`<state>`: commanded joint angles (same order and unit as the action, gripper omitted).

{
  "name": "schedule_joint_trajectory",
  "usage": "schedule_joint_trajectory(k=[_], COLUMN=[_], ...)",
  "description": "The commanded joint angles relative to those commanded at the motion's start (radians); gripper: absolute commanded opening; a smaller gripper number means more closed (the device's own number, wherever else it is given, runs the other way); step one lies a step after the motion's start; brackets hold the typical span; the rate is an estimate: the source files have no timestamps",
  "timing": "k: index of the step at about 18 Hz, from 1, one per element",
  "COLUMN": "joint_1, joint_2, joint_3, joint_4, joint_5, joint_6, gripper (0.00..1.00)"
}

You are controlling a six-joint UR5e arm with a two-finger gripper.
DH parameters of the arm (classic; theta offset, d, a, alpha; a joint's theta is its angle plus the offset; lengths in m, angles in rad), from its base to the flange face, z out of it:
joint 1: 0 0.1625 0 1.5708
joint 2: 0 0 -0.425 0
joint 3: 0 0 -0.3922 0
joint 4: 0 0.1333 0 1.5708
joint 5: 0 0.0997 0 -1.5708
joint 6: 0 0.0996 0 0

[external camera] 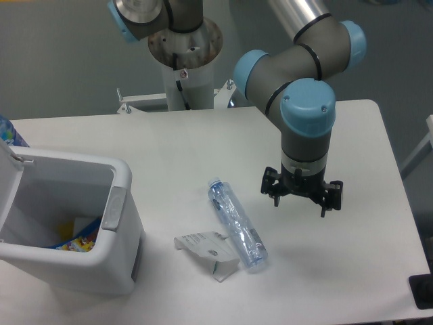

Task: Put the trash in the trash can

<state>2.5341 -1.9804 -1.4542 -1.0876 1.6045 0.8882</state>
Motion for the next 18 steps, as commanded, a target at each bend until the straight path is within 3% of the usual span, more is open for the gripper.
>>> schedule_joint_trajectory(k=[10, 18], joint_1=[-0.008, -0.089], joint_2=[0.003, -0.021], joint_3=[-0.012, -0.043], joint_4=[0.008, 0.006], joint_5=[-0.005, -0.011], joint_6=[-0.002, -0.078], gripper=[1.0, 1.0])
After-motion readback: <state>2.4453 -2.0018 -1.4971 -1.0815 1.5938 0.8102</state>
